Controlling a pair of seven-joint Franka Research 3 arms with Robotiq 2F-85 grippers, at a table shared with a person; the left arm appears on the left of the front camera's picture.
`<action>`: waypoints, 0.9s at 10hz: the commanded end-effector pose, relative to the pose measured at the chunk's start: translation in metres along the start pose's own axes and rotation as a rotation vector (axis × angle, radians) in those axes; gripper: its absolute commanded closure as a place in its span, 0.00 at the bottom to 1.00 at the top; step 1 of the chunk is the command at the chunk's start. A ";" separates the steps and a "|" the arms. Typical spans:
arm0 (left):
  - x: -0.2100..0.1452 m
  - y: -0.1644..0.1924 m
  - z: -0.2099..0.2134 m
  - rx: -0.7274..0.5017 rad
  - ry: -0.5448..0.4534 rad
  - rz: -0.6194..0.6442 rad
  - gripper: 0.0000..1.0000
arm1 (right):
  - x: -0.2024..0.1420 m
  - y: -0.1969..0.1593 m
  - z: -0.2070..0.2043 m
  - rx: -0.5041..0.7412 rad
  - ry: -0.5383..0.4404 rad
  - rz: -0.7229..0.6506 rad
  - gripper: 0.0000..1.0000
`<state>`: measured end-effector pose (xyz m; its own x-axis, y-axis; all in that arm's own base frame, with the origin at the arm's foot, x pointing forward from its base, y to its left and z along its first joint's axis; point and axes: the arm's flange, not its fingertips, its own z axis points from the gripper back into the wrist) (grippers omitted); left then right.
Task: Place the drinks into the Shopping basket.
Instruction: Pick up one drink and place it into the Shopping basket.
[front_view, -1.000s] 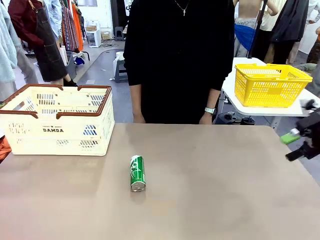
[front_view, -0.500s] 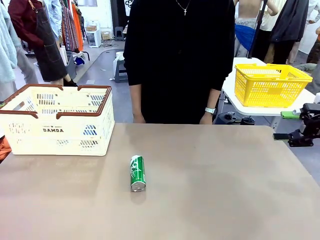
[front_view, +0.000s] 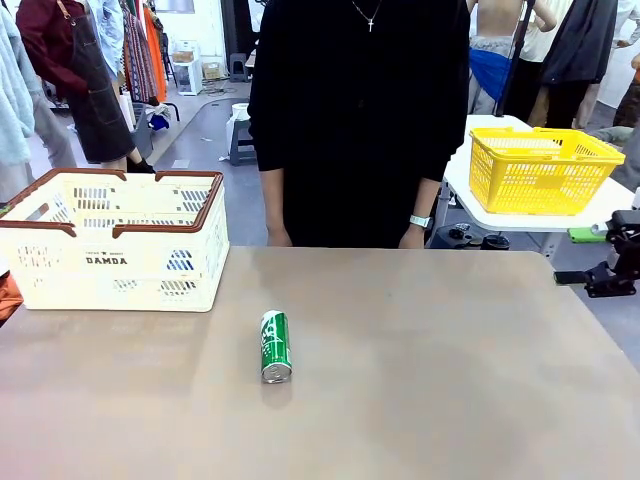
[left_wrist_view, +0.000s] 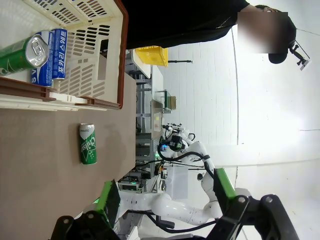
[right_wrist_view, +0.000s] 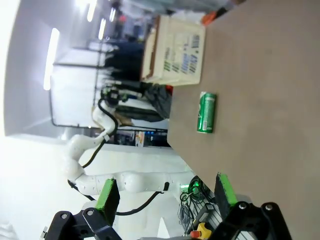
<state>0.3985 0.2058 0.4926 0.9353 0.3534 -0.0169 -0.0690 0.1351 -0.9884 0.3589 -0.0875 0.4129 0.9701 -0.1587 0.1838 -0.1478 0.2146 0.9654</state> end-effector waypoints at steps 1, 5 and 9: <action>-0.003 -0.001 0.001 0.000 0.007 -0.006 0.00 | 0.001 0.004 0.003 -0.005 0.017 0.007 0.00; -0.045 -0.089 -0.131 0.519 -0.031 -0.115 0.00 | 0.001 0.004 0.003 -0.005 0.017 0.007 0.00; -0.133 -0.089 -0.319 0.974 0.125 -0.440 0.00 | 0.001 0.004 0.003 -0.005 0.017 0.007 0.00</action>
<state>0.3783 -0.1461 0.5543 0.9696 0.0395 0.2417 0.0799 0.8819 -0.4646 0.3598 -0.0865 0.4141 0.9706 -0.1537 0.1854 -0.1498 0.2172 0.9646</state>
